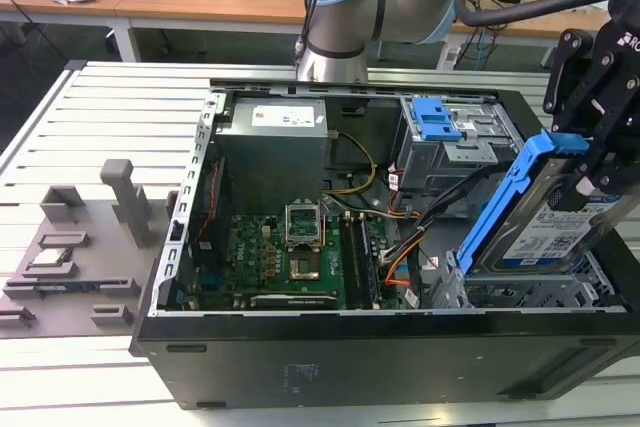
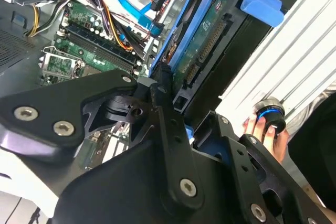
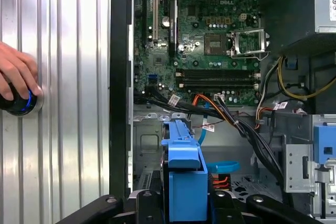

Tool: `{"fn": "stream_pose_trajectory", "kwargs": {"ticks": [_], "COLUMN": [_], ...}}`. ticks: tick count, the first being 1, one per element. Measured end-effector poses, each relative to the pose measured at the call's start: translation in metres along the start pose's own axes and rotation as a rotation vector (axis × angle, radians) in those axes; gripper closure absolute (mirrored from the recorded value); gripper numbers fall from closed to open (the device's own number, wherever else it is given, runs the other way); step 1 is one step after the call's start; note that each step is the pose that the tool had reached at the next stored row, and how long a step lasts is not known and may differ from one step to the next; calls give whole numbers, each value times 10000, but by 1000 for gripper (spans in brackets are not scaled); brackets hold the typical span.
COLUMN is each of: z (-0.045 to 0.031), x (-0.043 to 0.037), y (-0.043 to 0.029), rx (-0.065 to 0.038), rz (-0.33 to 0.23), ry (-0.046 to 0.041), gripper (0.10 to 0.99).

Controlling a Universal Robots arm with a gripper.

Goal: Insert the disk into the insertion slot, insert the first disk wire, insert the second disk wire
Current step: 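Insert the disk into the insertion slot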

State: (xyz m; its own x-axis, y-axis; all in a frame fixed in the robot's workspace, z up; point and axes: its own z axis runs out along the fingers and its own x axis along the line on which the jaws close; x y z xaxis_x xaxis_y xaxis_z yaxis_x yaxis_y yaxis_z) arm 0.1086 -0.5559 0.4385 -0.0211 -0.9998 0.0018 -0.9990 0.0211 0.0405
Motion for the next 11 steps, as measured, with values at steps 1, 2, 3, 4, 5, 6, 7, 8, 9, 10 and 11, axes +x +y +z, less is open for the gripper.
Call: {"fn": "stream_pose_trajectory", "kwargs": {"ticks": [1,2,3,4,5,6,7,8,9,10,11], "z": [-11,-12,-15,-15,-12,-7,-2,9,27,46,105], "x": [-5,-5,-10,-12,-17,-28,-33,-33,-33,-33,-33], "y": [0,1,0,-2,-9,-26,-31,-32,-34,-35,-41], "rx": [-1,0,0,-1,-15,-54,-75,-109,-143,-169,-237], "rz": [13,24,30,33,35,44,46,45,44,45,45], "ry": [11,9,12,11,-2,-24,-40,-72,-86,-87,-88], "gripper": [722,722,722,722,722,722,722,722,722,722,722]}}
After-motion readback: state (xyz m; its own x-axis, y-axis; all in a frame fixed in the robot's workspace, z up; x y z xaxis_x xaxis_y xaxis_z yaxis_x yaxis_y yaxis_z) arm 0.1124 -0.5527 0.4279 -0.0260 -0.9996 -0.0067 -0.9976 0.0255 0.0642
